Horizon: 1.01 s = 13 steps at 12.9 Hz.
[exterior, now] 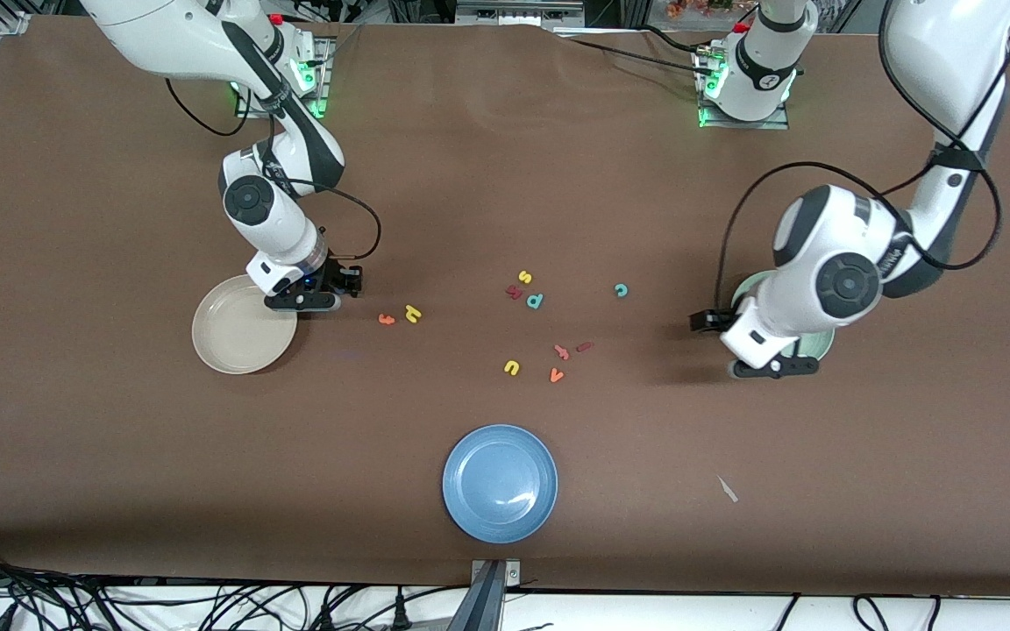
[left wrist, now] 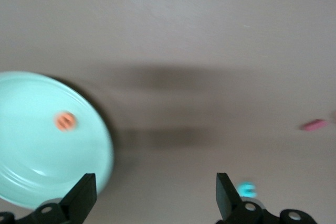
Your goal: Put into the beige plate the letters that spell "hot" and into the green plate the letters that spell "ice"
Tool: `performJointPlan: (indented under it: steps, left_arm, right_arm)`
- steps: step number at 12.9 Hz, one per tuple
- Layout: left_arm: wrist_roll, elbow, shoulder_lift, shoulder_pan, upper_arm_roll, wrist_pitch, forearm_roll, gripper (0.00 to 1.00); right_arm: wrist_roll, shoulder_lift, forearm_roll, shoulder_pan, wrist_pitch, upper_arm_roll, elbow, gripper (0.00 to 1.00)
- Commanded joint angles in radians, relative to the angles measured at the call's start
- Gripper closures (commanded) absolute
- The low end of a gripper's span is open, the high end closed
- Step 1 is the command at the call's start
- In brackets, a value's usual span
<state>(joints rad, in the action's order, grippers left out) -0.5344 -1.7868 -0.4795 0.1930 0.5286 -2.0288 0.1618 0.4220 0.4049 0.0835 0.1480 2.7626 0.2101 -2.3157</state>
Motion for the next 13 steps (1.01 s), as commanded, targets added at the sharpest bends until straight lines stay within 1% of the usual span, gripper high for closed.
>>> performJointPlan:
  steps: [1, 2, 3, 6, 9, 11, 12, 13]
  left_arm:
    - [-0.192, -0.006, -0.025, -0.053, 0.039, 0.009, -0.016, 0.0]
    - [-0.259, -0.008, -0.04, -0.094, 0.039, 0.003, -0.015, 0.0]
    - [-0.315, -0.016, -0.059, -0.124, 0.039, -0.013, -0.013, 0.01]
    - [-0.386, -0.129, -0.062, -0.145, 0.039, -0.17, -0.008, 0.02]
    - [-0.437, -0.215, -0.071, -0.165, 0.033, -0.307, 0.007, 0.06]
    - [-0.499, -0.227, -0.114, -0.167, 0.033, -0.346, 0.082, 0.14]
    - [-0.56, -0.226, -0.135, -0.167, 0.034, -0.347, 0.152, 0.15]
    - [-0.608, -0.224, -0.154, -0.167, 0.036, -0.347, 0.209, 0.18]
  right_arm:
    - [0.015, 0.003, 0.022, -0.007, 0.023, 0.009, -0.017, 0.78]
    - [0.017, 0.003, 0.021, -0.007, 0.023, 0.009, -0.017, 0.83]
    - [0.017, 0.003, 0.021, -0.007, 0.023, 0.009, -0.017, 0.84]
    - [0.009, -0.008, 0.021, -0.008, 0.017, 0.009, -0.016, 0.86]
    - [-0.015, -0.046, 0.022, -0.01, -0.012, 0.008, -0.01, 0.86]
    - [-0.048, -0.08, 0.021, -0.012, -0.09, 0.002, 0.013, 0.86]
    - [-0.07, -0.096, 0.019, -0.015, -0.141, -0.003, 0.034, 0.86]
    - [-0.104, -0.11, 0.019, -0.018, -0.193, -0.017, 0.059, 0.86]
